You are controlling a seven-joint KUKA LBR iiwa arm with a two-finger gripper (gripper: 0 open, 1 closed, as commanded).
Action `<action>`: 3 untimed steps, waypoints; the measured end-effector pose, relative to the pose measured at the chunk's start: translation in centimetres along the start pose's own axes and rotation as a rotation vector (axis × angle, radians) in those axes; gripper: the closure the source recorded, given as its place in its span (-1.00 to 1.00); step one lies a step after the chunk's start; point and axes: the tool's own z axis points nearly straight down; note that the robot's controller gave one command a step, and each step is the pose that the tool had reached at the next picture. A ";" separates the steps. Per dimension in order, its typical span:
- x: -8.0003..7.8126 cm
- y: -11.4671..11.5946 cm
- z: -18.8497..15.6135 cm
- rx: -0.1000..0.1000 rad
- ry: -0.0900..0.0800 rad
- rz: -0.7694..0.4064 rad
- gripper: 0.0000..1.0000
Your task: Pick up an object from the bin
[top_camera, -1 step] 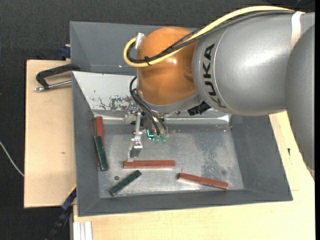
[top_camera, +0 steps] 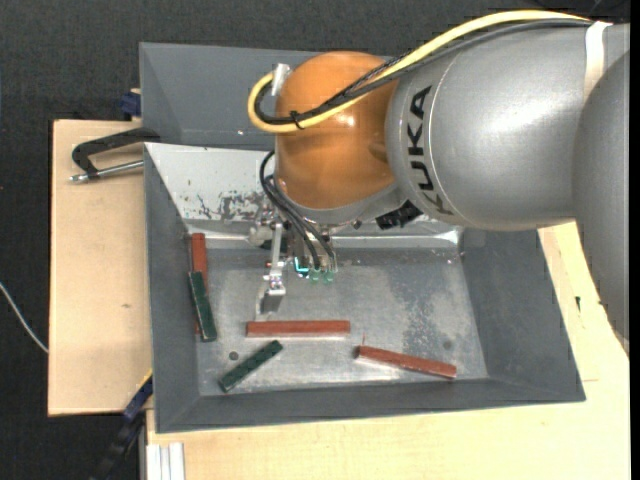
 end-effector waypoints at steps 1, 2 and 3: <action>-1.2 -0.7 -4.2 -0.001 -0.004 0.022 -1.00; -0.6 -2.4 -4.1 -0.005 -0.023 -0.049 -1.00; 0.3 -2.5 2.4 -0.001 -0.010 -0.184 -1.00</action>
Offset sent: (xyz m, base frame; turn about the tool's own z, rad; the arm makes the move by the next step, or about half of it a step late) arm -0.0395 -0.0686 -0.0981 -0.3910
